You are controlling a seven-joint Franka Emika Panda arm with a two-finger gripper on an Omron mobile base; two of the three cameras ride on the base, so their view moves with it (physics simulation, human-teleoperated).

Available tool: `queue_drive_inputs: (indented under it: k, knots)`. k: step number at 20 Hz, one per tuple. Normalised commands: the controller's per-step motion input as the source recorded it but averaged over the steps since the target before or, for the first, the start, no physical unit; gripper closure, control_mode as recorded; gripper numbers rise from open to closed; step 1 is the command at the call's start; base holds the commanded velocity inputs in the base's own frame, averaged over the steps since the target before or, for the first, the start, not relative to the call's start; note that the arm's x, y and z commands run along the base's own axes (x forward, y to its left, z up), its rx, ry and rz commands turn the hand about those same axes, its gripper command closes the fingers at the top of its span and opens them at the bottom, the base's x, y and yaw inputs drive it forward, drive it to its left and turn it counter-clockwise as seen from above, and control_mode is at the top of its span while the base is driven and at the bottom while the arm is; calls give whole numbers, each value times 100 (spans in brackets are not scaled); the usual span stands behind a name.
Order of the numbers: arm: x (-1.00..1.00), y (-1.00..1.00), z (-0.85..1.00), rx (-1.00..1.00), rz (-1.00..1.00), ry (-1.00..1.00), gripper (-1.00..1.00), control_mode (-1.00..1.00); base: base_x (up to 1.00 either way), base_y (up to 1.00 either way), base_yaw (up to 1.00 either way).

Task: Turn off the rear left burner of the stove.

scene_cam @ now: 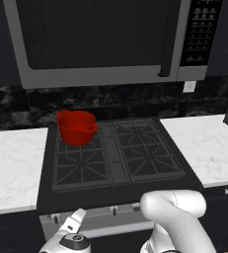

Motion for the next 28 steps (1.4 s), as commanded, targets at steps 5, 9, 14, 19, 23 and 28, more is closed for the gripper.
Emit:
queue_drive_inputs:
  k: [5,9,14,19,23,28]
  knots:
    - [37,-2,0,3,11,-1,-100,-100,0,0,0]
    - [55,-6,0,4,11,0,100,-100,0,0,0]
    - [45,-9,0,5,8,-4,100,-100,0,0,0]
    - [17,-2,0,1,4,-11,100,-100,0,0,0]
    - [0,-2,0,1,3,-3,100,-100,0,0,0]
    - [6,-3,6,12,7,-5,100,-100,0,0,0]
